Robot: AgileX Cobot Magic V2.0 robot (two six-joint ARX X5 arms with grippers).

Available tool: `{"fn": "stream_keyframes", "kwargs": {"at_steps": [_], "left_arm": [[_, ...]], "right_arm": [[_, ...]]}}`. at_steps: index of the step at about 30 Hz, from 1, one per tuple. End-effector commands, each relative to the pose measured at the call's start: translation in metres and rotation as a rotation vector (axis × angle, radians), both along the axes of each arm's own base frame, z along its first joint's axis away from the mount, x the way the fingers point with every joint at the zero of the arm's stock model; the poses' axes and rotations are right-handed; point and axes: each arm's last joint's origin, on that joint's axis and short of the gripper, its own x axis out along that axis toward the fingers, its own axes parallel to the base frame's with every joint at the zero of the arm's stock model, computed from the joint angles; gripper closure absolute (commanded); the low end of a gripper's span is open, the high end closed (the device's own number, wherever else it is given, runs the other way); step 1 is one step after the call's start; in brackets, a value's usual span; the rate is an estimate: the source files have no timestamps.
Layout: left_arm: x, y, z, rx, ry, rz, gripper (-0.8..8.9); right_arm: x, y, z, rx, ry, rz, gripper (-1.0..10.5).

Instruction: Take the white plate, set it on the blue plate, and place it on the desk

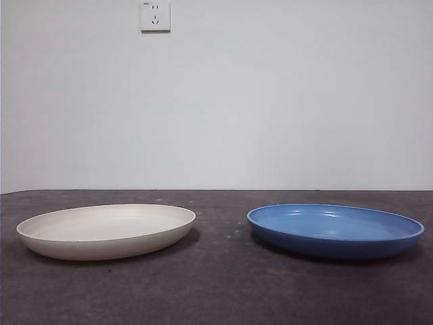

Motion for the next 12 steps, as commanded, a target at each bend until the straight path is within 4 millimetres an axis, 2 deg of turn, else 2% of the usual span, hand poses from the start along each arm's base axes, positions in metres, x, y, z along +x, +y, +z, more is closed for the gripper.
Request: {"fn": "stream_keyframes", "kwargs": {"at_steps": [1,6,12], "left_arm": [[0.002,-0.001,0.019,0.086,0.012,-0.081,7.99],[0.012,-0.004,0.041,0.167,0.108,-0.235,7.99],[0.025,-0.008,0.061,0.22,0.201,-0.37,7.99]], "right_arm": [[0.002,0.001,0.018,-0.063,0.036,0.055,9.4],[0.011,0.003,0.044,-0.093,0.145,0.156,9.4],[0.023,0.005,0.063,-0.11,0.269,0.28,9.4]]}}
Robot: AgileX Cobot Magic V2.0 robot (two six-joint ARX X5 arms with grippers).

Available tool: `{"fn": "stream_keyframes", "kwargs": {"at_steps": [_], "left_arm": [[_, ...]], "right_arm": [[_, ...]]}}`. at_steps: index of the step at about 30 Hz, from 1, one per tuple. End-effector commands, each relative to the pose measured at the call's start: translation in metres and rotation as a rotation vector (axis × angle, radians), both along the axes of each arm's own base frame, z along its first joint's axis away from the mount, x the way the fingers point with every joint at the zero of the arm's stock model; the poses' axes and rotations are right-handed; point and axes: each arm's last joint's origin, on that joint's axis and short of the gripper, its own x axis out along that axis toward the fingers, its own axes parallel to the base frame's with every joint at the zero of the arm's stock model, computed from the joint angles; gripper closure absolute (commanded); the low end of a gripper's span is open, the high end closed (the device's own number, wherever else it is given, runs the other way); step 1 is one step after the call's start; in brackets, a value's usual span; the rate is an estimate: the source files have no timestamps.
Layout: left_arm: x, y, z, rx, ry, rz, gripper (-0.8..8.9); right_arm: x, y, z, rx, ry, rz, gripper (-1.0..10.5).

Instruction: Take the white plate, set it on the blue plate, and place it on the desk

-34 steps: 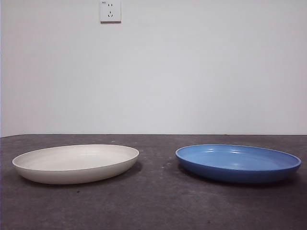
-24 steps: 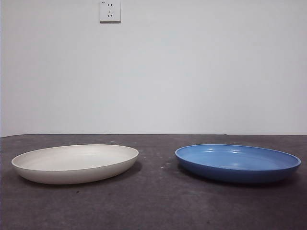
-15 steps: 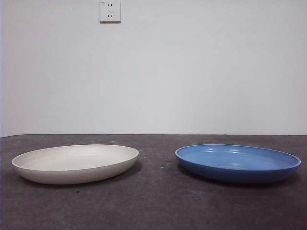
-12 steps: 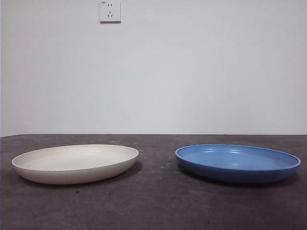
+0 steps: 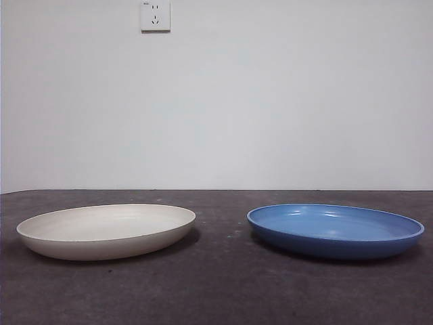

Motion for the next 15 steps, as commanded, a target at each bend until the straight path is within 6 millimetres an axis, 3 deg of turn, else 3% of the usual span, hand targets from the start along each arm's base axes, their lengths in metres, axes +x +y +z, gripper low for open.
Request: {"fn": "stream_keyframes", "kwargs": {"at_steps": [1,9,15], "left_arm": [[0.006,-0.003,0.012,0.066,0.001,-0.088,7.99],[0.019,-0.017,0.028,0.107,0.132,-0.269,7.99],[0.024,-0.024,0.027,0.112,0.152,-0.323,7.99]], "right_arm": [[0.006,0.002,0.009,-0.035,0.031,0.076,9.4],[0.02,0.012,0.003,-0.055,0.224,0.226,9.4],[0.021,0.019,-0.006,-0.083,0.334,0.304,9.4]]}}
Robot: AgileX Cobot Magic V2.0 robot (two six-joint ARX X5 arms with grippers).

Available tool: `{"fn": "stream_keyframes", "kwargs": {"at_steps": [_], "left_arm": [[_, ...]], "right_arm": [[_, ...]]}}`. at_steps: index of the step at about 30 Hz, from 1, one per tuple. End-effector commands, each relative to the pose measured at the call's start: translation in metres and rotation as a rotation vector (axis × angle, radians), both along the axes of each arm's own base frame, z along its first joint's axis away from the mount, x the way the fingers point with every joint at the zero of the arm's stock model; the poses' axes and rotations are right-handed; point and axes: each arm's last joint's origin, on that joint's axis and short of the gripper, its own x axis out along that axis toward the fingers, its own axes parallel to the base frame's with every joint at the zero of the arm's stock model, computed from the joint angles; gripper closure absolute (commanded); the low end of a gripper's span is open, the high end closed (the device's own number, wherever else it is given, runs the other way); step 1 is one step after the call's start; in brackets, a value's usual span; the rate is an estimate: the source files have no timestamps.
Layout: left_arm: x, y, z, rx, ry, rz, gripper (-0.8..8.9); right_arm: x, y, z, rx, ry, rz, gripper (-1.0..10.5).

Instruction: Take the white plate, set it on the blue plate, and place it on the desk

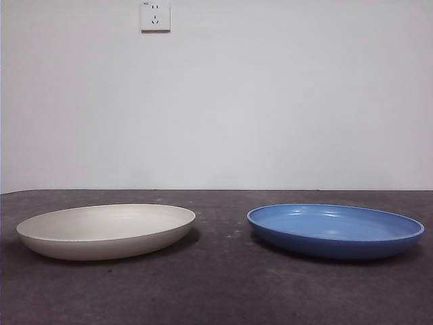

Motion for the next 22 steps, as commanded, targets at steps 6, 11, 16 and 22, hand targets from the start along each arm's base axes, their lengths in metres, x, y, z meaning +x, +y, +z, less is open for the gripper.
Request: {"fn": "stream_keyframes", "kwargs": {"at_steps": [6,11,16,22], "left_arm": [[0.002,-0.001,0.006,-0.006,-0.021,-0.011,6.56],[0.003,-0.001,0.006,-0.007,-0.023,-0.011,3.62],[0.004,-0.002,0.006,-0.016,-0.018,0.002,3.78],[0.019,-0.004,0.004,-0.024,-0.013,0.044,3.81]], "right_arm": [[0.002,0.003,0.006,-0.011,-0.043,0.045,8.7],[0.003,0.003,0.006,-0.002,-0.045,0.03,5.2],[0.003,0.003,0.007,-0.001,-0.051,0.03,5.1],[0.003,0.003,0.007,0.0,-0.052,0.03,5.1]]}}
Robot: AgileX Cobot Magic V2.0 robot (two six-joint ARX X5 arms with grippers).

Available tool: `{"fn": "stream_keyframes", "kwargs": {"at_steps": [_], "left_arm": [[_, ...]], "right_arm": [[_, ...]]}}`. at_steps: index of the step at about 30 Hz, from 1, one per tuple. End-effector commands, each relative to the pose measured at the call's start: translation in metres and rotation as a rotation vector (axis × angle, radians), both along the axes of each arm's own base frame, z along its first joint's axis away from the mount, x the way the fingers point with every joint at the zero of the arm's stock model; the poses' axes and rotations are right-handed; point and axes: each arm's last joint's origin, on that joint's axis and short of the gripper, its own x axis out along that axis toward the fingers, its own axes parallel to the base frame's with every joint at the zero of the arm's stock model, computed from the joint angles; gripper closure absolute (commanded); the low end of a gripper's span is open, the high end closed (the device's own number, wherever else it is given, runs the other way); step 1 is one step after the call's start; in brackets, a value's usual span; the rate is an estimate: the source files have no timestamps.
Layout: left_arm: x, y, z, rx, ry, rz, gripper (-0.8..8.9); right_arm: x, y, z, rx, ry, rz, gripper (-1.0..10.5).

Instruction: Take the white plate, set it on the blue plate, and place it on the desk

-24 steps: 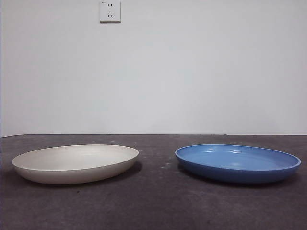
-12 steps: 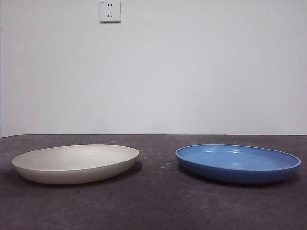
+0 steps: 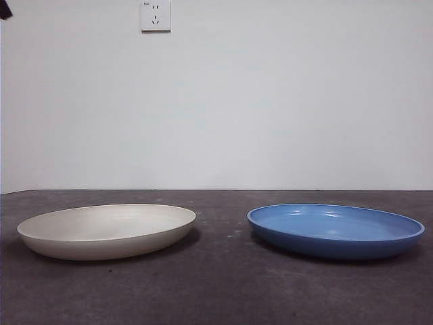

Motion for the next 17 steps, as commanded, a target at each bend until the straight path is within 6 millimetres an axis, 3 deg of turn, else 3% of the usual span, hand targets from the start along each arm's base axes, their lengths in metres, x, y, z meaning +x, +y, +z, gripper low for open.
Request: {"fn": "stream_keyframes", "kwargs": {"at_steps": [1,7,17], "left_arm": [[0.011,-0.002,0.004,-0.005,-0.008,0.036,3.81],[0.043,-0.005,-0.009,0.074,0.026,0.117,3.81],[0.114,-0.013,-0.048,0.205,0.104,0.208,3.82]], "right_arm": [[0.001,0.001,0.006,0.006,-0.021,0.002,5.1],[0.001,0.001,0.006,0.006,-0.021,0.002,5.1],[0.0,0.003,0.006,0.006,-0.021,0.02,5.1]]}}
